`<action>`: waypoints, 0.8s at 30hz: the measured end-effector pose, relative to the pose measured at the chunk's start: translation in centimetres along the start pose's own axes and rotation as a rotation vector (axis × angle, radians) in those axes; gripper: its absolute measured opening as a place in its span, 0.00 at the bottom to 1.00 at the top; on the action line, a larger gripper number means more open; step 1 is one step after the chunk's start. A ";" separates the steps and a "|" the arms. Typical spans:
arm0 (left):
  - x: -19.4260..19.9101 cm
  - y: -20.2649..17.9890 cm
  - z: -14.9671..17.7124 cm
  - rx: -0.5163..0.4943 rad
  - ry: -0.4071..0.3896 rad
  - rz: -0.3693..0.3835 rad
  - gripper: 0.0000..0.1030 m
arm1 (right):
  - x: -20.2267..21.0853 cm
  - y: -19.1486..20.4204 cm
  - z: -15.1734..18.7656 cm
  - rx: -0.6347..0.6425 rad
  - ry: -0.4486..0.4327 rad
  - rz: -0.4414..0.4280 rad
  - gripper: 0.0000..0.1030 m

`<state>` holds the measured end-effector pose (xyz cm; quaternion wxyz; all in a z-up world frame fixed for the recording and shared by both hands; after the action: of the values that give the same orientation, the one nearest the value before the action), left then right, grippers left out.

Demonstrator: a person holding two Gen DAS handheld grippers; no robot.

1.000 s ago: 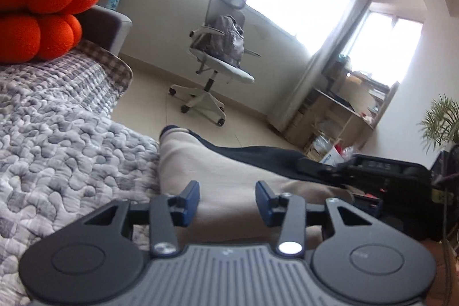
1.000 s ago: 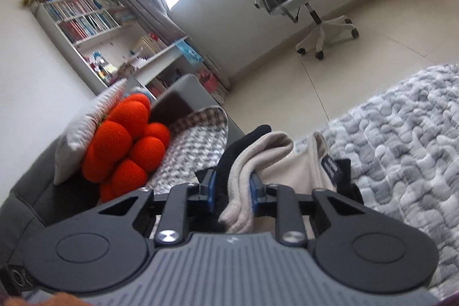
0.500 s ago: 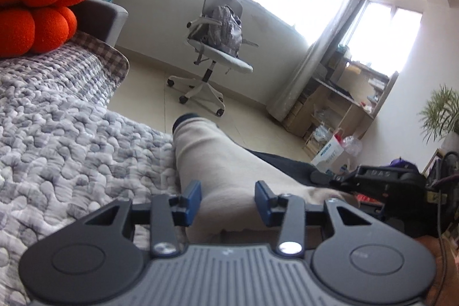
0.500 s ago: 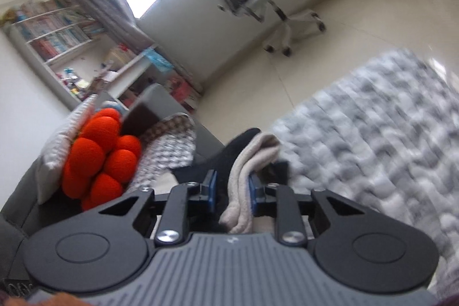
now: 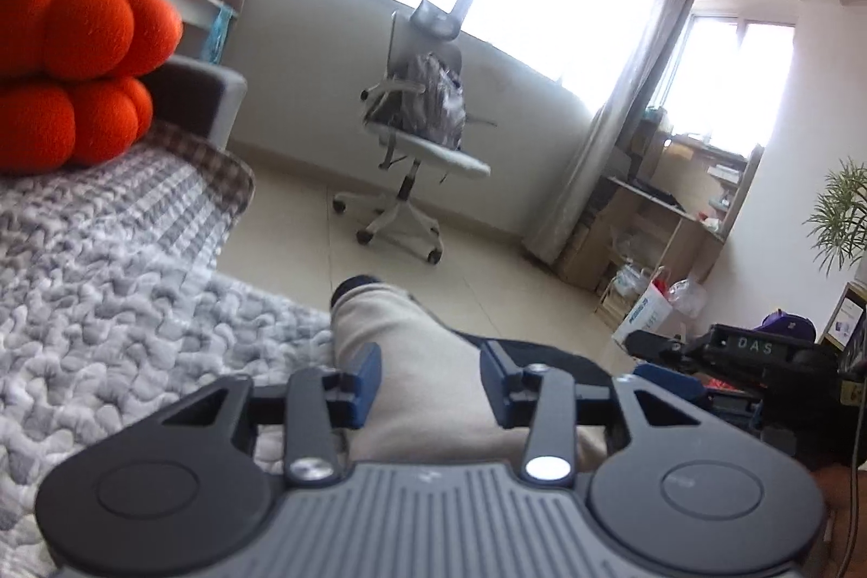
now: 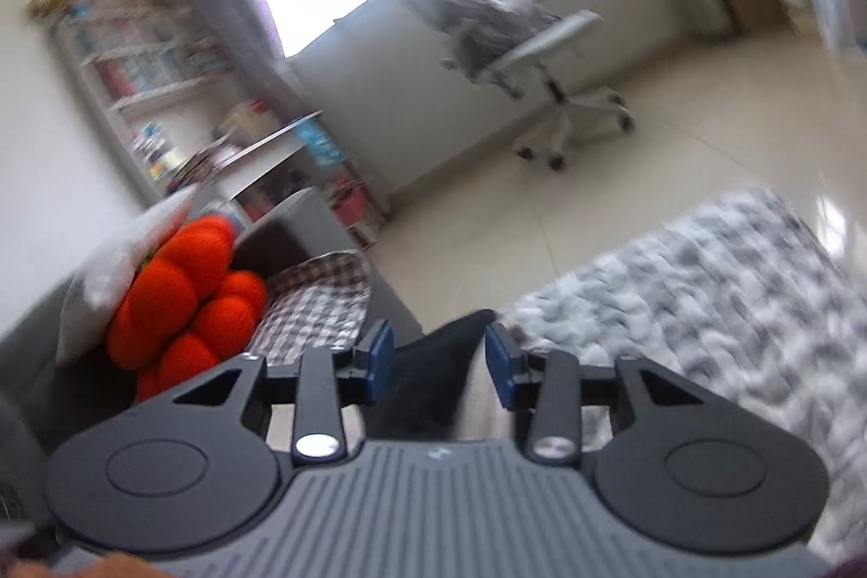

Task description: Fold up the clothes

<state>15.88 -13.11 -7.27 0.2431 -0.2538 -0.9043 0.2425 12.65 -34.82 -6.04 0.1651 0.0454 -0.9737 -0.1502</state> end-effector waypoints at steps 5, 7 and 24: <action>-0.7 -1.0 1.5 -0.091 0.026 -0.005 0.32 | -0.6 2.3 1.4 0.131 0.007 -0.079 0.41; -0.9 -1.0 2.0 -0.126 0.031 -0.021 0.32 | -0.8 2.3 2.1 0.155 0.017 -0.091 0.41; -0.9 -1.0 3.2 -0.195 0.074 -0.046 0.32 | -1.6 2.0 4.6 0.314 0.113 -0.003 0.36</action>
<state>14.48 -15.39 -9.46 0.2560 -0.2640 -0.9196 0.1381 12.56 -31.38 -10.04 0.2103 0.0806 -0.9743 0.0064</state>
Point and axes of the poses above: each gripper's, at about its wrist camera, not at the fingertips, and x roughly against the way its jaws point, y to its left, z to its underside, the point moved 10 cm from there along -x, roughly the way its jaws point, and after that the axes turned 14 degrees about x, right-handed, at the moved point
